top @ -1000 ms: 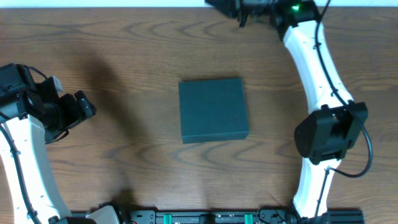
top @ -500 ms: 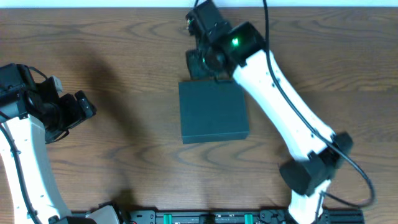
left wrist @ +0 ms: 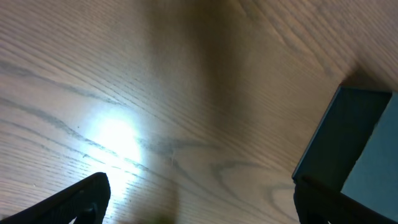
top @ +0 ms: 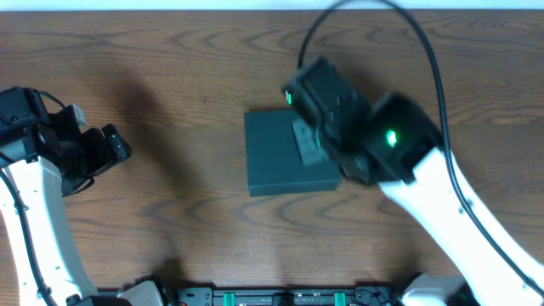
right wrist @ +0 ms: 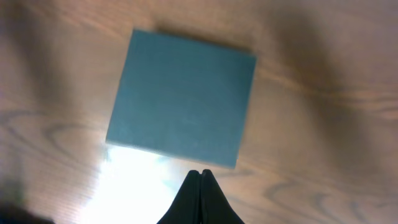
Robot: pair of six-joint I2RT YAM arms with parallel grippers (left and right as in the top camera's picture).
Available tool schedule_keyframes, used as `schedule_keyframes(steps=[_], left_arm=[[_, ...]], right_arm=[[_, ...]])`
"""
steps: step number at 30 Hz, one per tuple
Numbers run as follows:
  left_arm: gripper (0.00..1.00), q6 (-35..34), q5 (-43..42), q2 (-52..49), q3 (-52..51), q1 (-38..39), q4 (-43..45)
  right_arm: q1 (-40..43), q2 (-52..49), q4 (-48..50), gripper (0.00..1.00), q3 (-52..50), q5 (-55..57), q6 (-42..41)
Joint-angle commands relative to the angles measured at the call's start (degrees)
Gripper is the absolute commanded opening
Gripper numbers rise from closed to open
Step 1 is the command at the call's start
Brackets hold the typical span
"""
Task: Pack container
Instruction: 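Press the closed lid down with the right gripper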
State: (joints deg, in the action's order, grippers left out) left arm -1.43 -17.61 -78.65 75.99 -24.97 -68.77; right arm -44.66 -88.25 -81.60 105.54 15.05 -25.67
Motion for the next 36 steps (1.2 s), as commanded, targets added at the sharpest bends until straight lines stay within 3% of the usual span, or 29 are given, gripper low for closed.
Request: schedule_keyframes(steps=[1,7,13,30,36], left_arm=[[0.95,0.6,0.7,-0.1,0.2,-0.2,-0.2],[0.95,0.6,0.7,-0.1,0.2,-0.2,-0.2],[0.95,0.6,0.7,-0.1,0.2,-0.2,-0.2],[0.95,0.6,0.7,-0.1,0.2,-0.2,-0.2],[0.95,0.6,0.7,-0.1,0.2,-0.2,-0.2]], right_arm=[[-3.4,7.3,4.3,0.02,-12.9,1.7,-6.1],[-8.2,18.3,19.9,0.02,-38.4,-3.8,-9.2],[-10.6,16.7,29.6,0.01,-51.5,-7.8,-13.3],[-8.0,-6.3,56.8,0.01,-55.6,-8.2,-20.0],[-1.8,-10.1,62.9,0.01,-55.6,-7.4,-16.1]])
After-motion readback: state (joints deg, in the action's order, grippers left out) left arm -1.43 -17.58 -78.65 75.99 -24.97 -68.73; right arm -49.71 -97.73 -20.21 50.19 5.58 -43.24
